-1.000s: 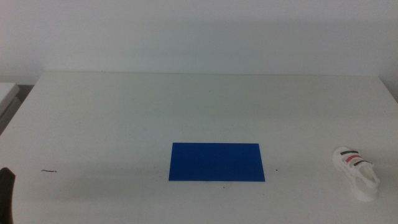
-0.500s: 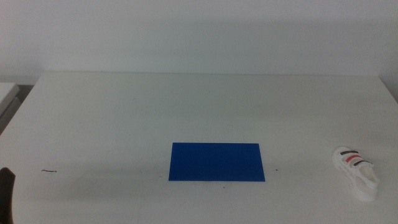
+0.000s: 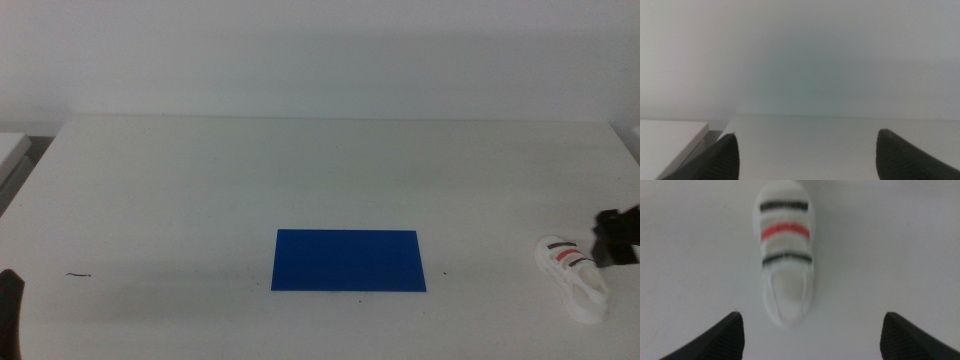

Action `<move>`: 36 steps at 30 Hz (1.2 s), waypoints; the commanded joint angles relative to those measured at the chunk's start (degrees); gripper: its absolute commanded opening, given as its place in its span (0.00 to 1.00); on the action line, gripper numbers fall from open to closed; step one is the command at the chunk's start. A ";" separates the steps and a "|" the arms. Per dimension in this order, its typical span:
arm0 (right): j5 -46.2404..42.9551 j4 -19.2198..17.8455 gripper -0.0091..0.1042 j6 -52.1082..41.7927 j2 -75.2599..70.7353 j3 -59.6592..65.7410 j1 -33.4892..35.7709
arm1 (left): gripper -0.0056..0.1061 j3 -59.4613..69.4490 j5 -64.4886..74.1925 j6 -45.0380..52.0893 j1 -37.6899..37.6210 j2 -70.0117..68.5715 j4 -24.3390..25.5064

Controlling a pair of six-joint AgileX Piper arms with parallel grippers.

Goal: Use one arm to grab the shoe from the table and place it on the mat.

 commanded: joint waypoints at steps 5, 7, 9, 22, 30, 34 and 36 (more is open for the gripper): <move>-8.84 -1.73 0.90 0.48 7.57 -0.44 2.97 | 0.89 -0.01 -0.61 -0.07 0.02 -0.22 0.00; -10.18 -1.83 0.90 1.23 9.96 -0.44 3.38 | 0.89 -0.01 -0.61 -0.07 0.02 -0.22 0.00; -11.34 -2.22 0.90 2.43 12.44 -0.44 3.38 | 0.89 -0.01 -0.61 -0.07 0.02 -0.22 0.00; -9.81 -2.87 0.22 6.85 18.83 -2.11 5.05 | 0.89 -0.01 -0.61 -0.07 0.02 -0.22 0.00; 3.37 -6.83 0.14 13.16 21.34 -21.92 19.90 | 0.89 -0.01 -0.61 -0.07 0.02 -0.22 0.00; 3.79 -6.45 0.14 15.96 27.32 -32.01 28.22 | 0.89 -0.01 -0.61 -0.07 0.02 -0.22 0.00; 5.32 -6.17 0.14 17.11 30.61 -35.97 31.29 | 0.89 -0.01 -0.61 -0.07 0.02 -0.22 0.00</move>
